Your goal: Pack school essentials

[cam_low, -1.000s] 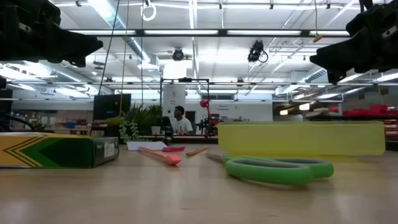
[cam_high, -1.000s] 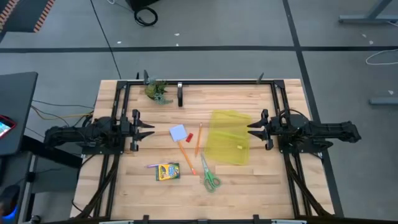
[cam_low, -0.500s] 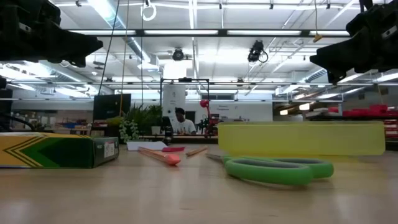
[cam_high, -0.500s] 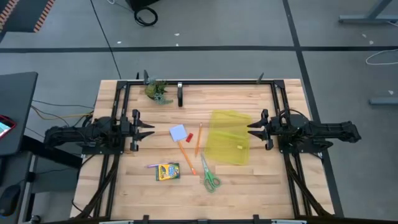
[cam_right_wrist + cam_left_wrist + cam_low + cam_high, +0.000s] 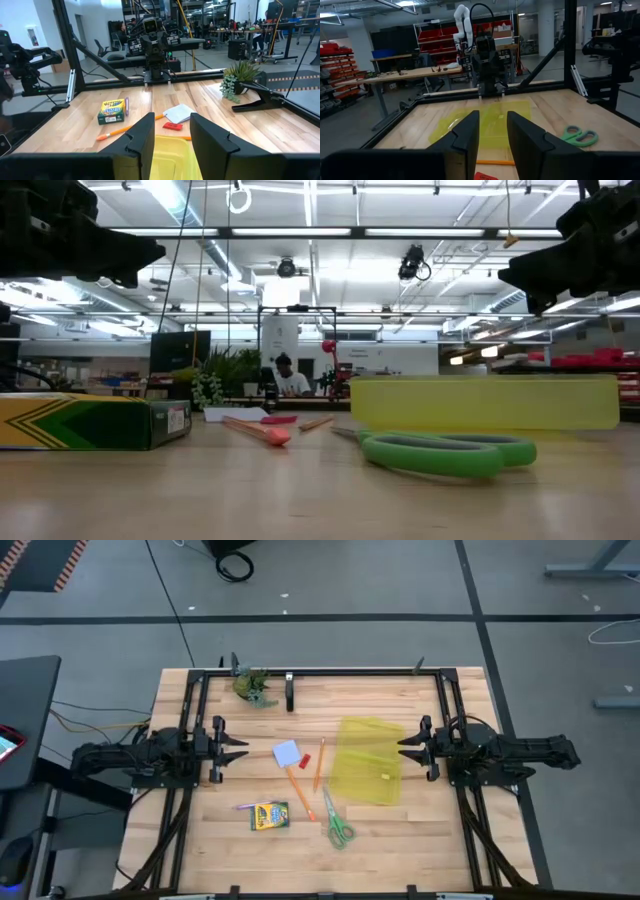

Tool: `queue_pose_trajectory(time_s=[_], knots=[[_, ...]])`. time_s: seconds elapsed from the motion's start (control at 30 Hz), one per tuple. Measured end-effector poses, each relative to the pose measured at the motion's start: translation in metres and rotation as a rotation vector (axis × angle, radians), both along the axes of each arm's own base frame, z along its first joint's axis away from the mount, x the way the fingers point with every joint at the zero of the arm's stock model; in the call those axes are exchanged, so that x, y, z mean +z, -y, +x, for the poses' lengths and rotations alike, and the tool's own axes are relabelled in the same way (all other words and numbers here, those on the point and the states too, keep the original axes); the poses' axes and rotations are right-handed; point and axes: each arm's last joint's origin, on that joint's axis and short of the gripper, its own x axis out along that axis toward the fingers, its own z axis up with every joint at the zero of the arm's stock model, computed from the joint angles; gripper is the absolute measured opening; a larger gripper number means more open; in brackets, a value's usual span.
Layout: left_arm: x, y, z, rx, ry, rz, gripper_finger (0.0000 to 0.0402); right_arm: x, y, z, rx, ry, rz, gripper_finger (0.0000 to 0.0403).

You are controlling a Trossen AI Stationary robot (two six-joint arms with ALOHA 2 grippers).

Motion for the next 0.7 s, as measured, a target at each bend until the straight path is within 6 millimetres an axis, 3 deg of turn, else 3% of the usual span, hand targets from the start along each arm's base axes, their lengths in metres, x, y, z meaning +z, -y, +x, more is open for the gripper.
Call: queue_pose_trajectory(time_s=[0.4,0.7], knots=[[-0.0001,0.0,0.0,-0.001,0.0,-0.004,0.0107,0.0,0.0,0.0,0.0,0.0,0.0,0.0131],[0.0014,-0.0006,-0.0002,-0.021,0.033,-0.345,0.0107,-0.0001,0.0,0.0,0.0,0.0,0.0,0.0131]])
